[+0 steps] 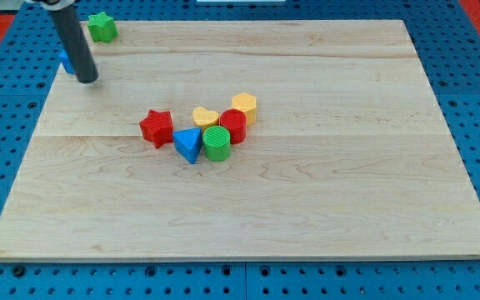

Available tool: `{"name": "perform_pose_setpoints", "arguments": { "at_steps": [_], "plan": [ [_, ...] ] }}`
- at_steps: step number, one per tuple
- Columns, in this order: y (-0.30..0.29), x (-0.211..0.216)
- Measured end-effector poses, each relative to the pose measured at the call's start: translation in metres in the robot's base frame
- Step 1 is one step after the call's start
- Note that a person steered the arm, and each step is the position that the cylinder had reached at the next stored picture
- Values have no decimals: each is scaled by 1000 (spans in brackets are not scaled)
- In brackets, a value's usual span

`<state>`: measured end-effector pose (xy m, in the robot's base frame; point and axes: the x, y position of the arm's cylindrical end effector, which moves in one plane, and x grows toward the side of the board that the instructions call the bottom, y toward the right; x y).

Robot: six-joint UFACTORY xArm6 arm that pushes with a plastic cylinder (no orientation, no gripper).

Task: Push the blue cube to the bottom of the green star

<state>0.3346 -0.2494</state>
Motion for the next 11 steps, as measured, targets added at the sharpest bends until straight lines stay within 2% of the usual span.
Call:
{"name": "perform_pose_setpoints", "arguments": {
  "at_steps": [1,2,5,7,11],
  "plan": [
    [-46,0],
    [-56,-1],
    [-53,-52],
    [-49,-11],
    [-10,-52]
  ]
}}
